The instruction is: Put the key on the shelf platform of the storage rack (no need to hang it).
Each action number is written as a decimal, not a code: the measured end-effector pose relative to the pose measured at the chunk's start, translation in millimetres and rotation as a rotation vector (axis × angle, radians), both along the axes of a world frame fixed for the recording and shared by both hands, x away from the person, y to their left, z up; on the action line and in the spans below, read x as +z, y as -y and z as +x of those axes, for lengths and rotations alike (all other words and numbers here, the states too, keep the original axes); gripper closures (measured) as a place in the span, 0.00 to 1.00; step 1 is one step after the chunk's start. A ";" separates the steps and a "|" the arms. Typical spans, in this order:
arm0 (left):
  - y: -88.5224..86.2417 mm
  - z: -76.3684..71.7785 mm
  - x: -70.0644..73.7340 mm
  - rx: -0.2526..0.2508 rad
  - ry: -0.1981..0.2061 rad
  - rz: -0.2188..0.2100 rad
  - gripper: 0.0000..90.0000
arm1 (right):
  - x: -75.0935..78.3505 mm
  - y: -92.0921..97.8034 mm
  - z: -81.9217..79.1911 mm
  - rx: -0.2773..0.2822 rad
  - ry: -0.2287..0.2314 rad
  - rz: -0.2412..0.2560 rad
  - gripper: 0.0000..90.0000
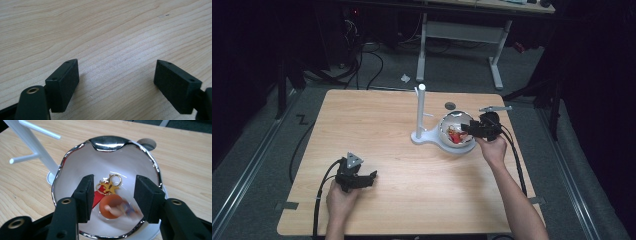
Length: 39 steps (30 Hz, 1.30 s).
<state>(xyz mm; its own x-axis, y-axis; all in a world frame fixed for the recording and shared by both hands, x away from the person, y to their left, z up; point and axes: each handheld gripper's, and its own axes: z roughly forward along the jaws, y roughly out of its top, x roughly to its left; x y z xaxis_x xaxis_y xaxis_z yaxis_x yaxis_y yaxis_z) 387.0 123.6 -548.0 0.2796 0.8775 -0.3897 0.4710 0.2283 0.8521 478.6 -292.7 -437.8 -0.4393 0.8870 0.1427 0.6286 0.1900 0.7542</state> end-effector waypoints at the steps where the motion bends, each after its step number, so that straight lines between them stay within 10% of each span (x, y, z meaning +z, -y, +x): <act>1: 0.0 0.0 0.0 0.000 0.000 0.000 0.23 | 2.2 0.5 -1.6 -0.002 0.001 0.000 0.55; 39: 0.0 0.0 0.0 0.000 0.000 0.000 0.23 | 40.4 27.8 -54.8 -0.017 0.133 0.021 0.54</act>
